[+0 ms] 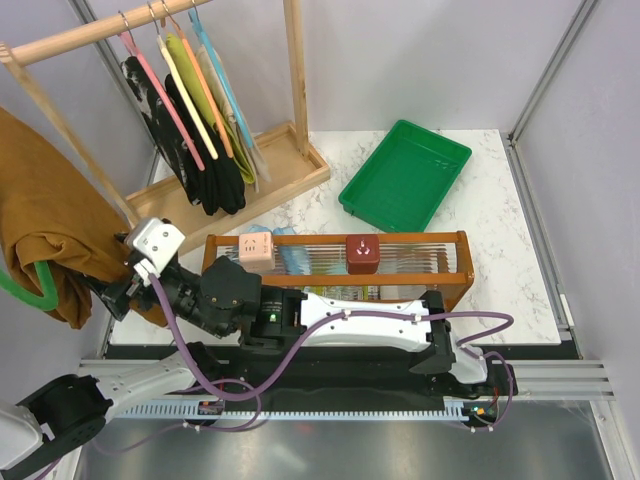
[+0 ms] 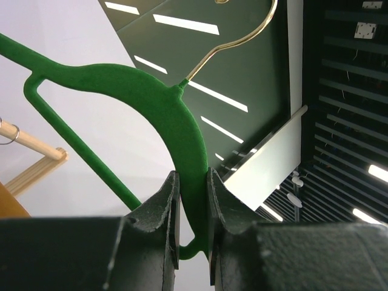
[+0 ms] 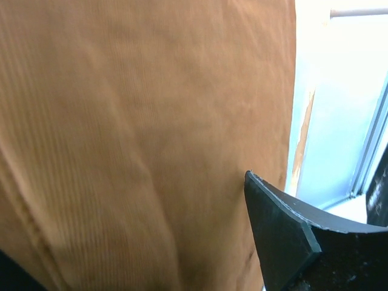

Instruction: Remove the trousers from the hanger

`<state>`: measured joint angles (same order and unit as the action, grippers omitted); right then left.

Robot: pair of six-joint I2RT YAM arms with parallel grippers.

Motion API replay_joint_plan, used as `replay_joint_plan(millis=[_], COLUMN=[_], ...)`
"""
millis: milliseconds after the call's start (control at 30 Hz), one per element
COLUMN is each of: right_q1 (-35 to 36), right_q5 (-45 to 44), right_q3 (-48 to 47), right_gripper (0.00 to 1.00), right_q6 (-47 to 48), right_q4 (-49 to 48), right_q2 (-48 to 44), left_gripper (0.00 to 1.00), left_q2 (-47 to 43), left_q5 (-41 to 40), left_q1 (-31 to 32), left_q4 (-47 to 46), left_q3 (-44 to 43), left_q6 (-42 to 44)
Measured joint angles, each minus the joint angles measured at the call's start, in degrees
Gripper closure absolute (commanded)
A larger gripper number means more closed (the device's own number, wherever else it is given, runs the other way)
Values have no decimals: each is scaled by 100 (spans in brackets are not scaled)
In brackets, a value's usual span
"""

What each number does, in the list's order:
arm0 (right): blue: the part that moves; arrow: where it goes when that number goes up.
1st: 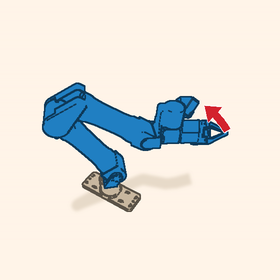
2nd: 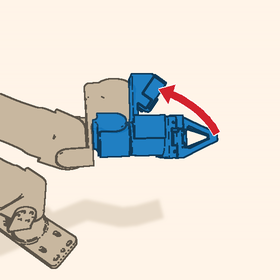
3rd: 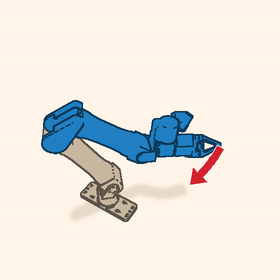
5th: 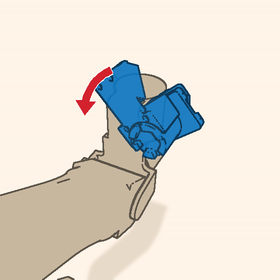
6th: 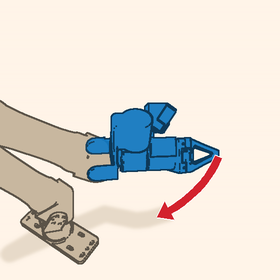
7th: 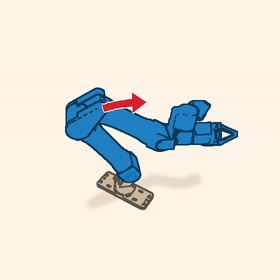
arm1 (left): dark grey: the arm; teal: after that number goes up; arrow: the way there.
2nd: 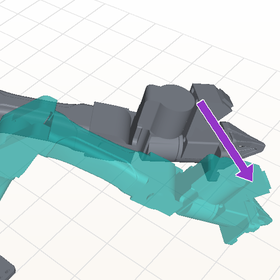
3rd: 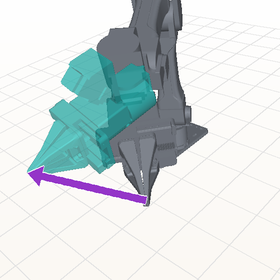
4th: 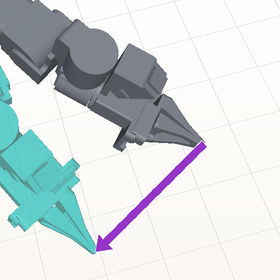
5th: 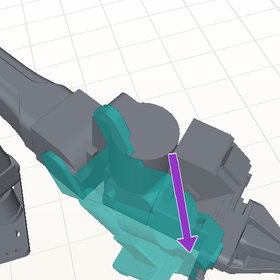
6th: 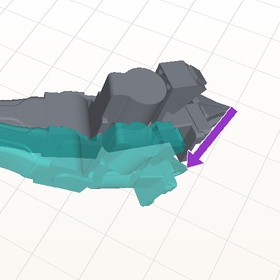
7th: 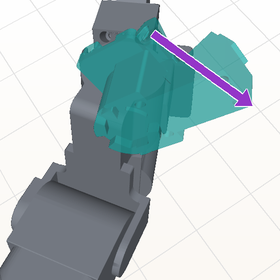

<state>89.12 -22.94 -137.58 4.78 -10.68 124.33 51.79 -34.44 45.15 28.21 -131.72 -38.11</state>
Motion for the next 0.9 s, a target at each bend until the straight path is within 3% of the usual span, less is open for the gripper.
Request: replay_joint_plan(millis=[233,400,600,900], right_q1=[0,0,0,-17], right_q5=[11,42,83,26], right_q3=[310,310,319,-92], right_gripper=[25,19,27,28], right_q6=[11,76,94,151], right_q4=[90,107,133,144], right_q2=[-278,-341,-398,-153], left_gripper=[98,98,98,98], left_q2=[-33,-55,-70,-70], left_q5=[-4,-4,-7,-7], left_q1=[37,74,103,129], left_q4=[2,7,17,22], left_q3=[0,0,0,0], left_q6=[4,31,68,68])
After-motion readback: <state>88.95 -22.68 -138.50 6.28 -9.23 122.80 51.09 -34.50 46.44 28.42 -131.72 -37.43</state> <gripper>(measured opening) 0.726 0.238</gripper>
